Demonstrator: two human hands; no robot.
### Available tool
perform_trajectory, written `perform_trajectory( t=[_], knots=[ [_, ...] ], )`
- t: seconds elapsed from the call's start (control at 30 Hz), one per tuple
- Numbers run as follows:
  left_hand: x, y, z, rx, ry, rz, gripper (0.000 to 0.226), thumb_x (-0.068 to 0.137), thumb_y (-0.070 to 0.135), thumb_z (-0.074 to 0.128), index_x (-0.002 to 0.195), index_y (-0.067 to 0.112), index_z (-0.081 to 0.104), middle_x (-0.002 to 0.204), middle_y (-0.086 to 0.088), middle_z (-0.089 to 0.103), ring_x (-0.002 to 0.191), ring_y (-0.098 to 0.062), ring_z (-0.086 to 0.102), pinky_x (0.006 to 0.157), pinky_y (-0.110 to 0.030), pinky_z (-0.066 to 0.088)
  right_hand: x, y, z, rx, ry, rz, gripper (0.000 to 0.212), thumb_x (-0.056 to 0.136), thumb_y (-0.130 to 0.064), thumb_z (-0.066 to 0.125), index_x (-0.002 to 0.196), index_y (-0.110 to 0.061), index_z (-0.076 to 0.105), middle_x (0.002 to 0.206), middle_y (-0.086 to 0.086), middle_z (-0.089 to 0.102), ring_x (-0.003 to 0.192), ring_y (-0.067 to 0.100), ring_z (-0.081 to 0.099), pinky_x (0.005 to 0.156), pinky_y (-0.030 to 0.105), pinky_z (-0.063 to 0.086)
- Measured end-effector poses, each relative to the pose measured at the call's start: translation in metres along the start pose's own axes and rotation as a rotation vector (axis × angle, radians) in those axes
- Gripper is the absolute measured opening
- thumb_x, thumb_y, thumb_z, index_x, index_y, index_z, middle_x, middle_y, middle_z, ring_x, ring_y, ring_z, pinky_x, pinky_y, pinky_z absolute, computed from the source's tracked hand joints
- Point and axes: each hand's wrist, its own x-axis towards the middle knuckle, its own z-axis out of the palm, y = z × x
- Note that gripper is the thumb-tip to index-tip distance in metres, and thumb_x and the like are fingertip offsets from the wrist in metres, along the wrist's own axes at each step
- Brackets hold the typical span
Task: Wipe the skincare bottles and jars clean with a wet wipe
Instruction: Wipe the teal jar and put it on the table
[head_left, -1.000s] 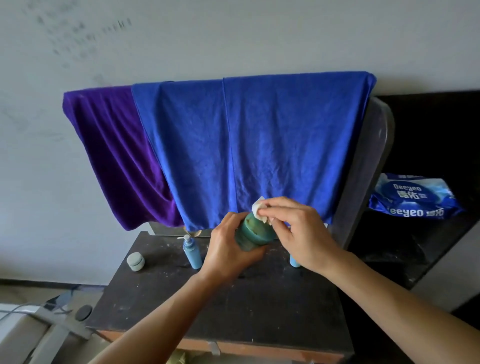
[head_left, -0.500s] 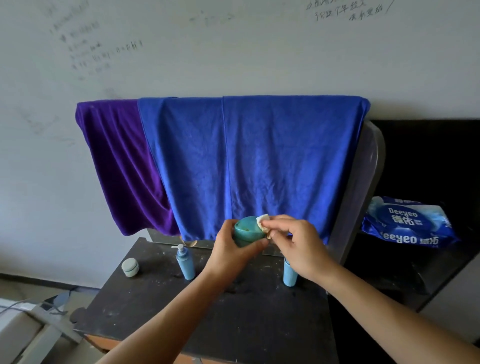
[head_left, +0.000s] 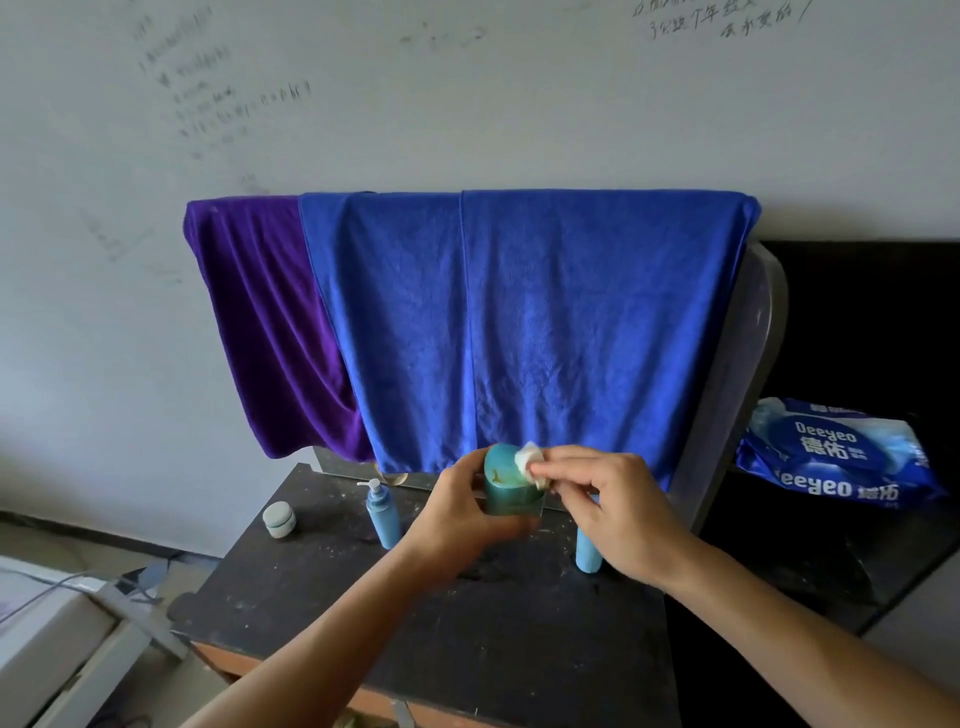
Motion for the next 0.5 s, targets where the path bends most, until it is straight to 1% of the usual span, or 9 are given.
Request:
perform_trajectory(
  t=[0.07,0.1,0.13,0.2,0.27,0.33,0.37,0.43,0.5],
  knots=[
    [-0.001,0.000,-0.001,0.223,0.085,0.067,0.047,0.055,0.028,0.082,0.095,0.040,0.061,0.096,-0.003,0.063,0.088,-0.011,0.064,0.081,-0.036,0.055,-0.004,-0.004,-0.008,0.033,-0.028,-0.044,0.030,0.084,0.008,0.057,0.098,-0.011,0.074,0.103,-0.012,0.071,0.094,-0.002,0.066,0.085,0.012,0.049],
    [-0.001,0.000,-0.002,0.320,0.122,0.085,0.052,0.053,0.034,0.080,0.099,0.042,0.059,0.097,0.000,0.058,0.088,-0.009,0.061,0.081,-0.032,0.053,-0.002,-0.003,-0.011,0.049,-0.004,-0.032,0.029,0.085,0.008,0.057,0.099,-0.011,0.074,0.102,-0.012,0.071,0.093,-0.001,0.066,0.083,0.013,0.050],
    [-0.001,0.000,-0.001,0.382,0.154,0.103,0.059,0.051,0.036,0.079,0.106,0.039,0.058,0.098,0.003,0.054,0.089,-0.008,0.059,0.081,-0.029,0.052,0.003,-0.002,-0.012,0.051,0.039,-0.015,0.028,0.087,0.006,0.057,0.101,-0.011,0.073,0.103,-0.012,0.070,0.093,0.000,0.067,0.083,0.015,0.052],
    [0.001,0.002,0.002,0.420,0.197,0.142,0.067,0.053,0.030,0.081,0.115,0.029,0.058,0.097,0.005,0.050,0.086,-0.005,0.057,0.077,-0.021,0.049,0.010,-0.005,-0.007,-0.010,0.110,-0.002,0.028,0.089,0.004,0.054,0.107,-0.010,0.071,0.107,-0.009,0.069,0.096,0.003,0.066,0.087,0.022,0.053],
    [0.001,0.007,0.004,0.425,0.233,0.184,0.064,0.056,0.025,0.083,0.115,0.027,0.059,0.095,0.005,0.051,0.082,-0.004,0.058,0.071,-0.013,0.047,0.008,-0.013,0.004,-0.098,0.099,-0.102,0.031,0.087,0.005,0.053,0.106,-0.010,0.071,0.113,-0.007,0.068,0.105,0.006,0.064,0.094,0.021,0.049],
    [0.001,0.009,0.001,0.424,0.264,0.208,0.060,0.057,0.028,0.085,0.111,0.027,0.060,0.094,0.006,0.051,0.082,-0.003,0.058,0.071,-0.014,0.047,-0.003,-0.015,0.011,-0.177,0.020,-0.245,0.031,0.083,0.005,0.055,0.102,-0.011,0.072,0.118,-0.004,0.067,0.114,0.005,0.060,0.099,0.019,0.044],
    [0.001,0.008,-0.002,0.424,0.270,0.206,0.063,0.056,0.030,0.086,0.113,0.027,0.060,0.095,0.006,0.051,0.083,-0.003,0.058,0.073,-0.017,0.048,-0.008,-0.012,0.009,-0.180,-0.009,-0.266,0.030,0.081,0.004,0.056,0.099,-0.011,0.073,0.116,-0.003,0.068,0.114,0.003,0.059,0.100,0.020,0.045],
    [0.002,0.003,-0.008,0.436,0.274,0.199,0.069,0.056,0.029,0.086,0.119,0.025,0.058,0.097,0.006,0.049,0.084,-0.003,0.056,0.076,-0.022,0.048,-0.010,-0.002,-0.004,-0.142,0.025,-0.180,0.026,0.079,0.001,0.058,0.093,-0.012,0.075,0.108,-0.007,0.071,0.105,0.000,0.064,0.094,0.025,0.051],
    [0.002,0.001,-0.008,0.447,0.255,0.211,0.071,0.056,0.026,0.084,0.121,0.024,0.057,0.098,0.006,0.048,0.085,-0.004,0.054,0.077,-0.023,0.047,0.001,0.006,-0.017,-0.132,0.128,-0.083,0.025,0.081,0.004,0.059,0.093,-0.011,0.075,0.100,-0.013,0.070,0.094,0.002,0.067,0.084,0.029,0.055]
  ],
)
